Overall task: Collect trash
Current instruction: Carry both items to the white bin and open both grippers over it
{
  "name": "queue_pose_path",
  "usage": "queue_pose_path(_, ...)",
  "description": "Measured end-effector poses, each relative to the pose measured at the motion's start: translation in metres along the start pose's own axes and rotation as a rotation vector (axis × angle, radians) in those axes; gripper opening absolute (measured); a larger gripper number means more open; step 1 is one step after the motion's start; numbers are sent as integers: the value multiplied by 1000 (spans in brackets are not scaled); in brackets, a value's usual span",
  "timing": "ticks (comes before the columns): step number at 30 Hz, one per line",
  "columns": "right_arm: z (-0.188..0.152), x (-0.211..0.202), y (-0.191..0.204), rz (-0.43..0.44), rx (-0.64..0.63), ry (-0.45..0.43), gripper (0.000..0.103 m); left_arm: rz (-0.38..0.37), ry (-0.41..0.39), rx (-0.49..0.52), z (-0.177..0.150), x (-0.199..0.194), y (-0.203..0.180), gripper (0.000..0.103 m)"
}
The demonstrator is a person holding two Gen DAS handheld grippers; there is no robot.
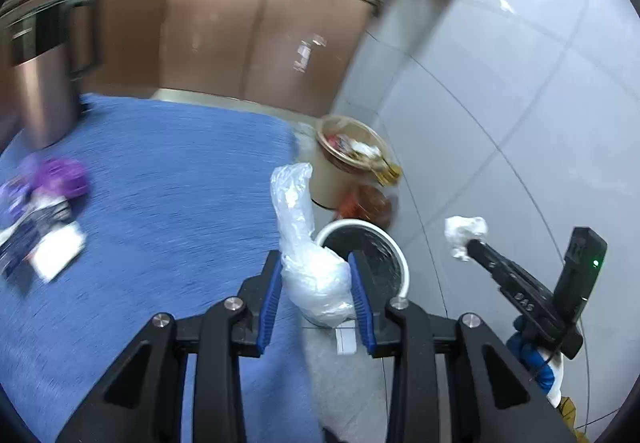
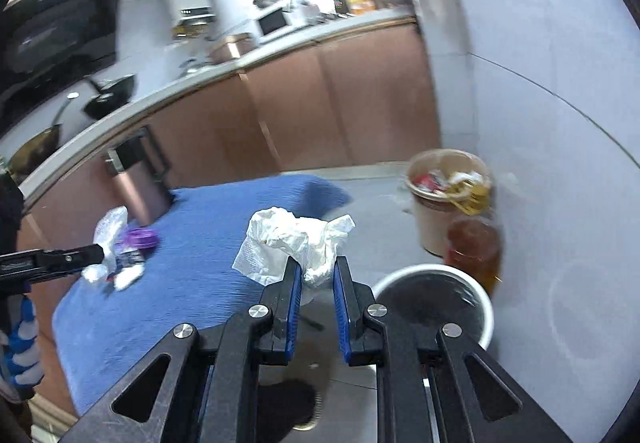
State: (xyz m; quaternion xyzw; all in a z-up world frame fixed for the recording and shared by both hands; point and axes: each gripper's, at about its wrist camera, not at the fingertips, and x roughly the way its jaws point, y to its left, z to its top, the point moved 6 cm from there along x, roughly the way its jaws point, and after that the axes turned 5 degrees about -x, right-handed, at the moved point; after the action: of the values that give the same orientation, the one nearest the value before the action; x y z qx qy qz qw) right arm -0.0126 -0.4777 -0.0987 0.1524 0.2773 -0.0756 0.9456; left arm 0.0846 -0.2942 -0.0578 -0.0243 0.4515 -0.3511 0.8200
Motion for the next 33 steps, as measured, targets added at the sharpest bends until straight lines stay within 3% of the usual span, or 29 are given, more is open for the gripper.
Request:
queue_pose_path(10,-33,57,-82,-123,128,118,16,-5,156,123,13,131,-74,32)
queue_pose_path(18,-50,92,-121,-199,169,187,18,-26,205,146,27,204,-110,34)
queue_pose_path(21,-56,100,-131,-224,175,208,20,-44,226,151,27,221,-118,38)
queue_pose_path(23,-60,103,-136,-242,180,221,23,-52,235,147,28,228,-120,47)
queue_pose_path(25,-63,105,-138,-249,187,231,33,-60,237,138,28,232,-121,50)
queue_pose_path(28,-67,106,-141,-258,191,240,41,-69,239,129,29,235,-119,51)
queue_pose_path(33,-70,102,-136,-256,192,244,42,-76,213,121,28,220,-113,51)
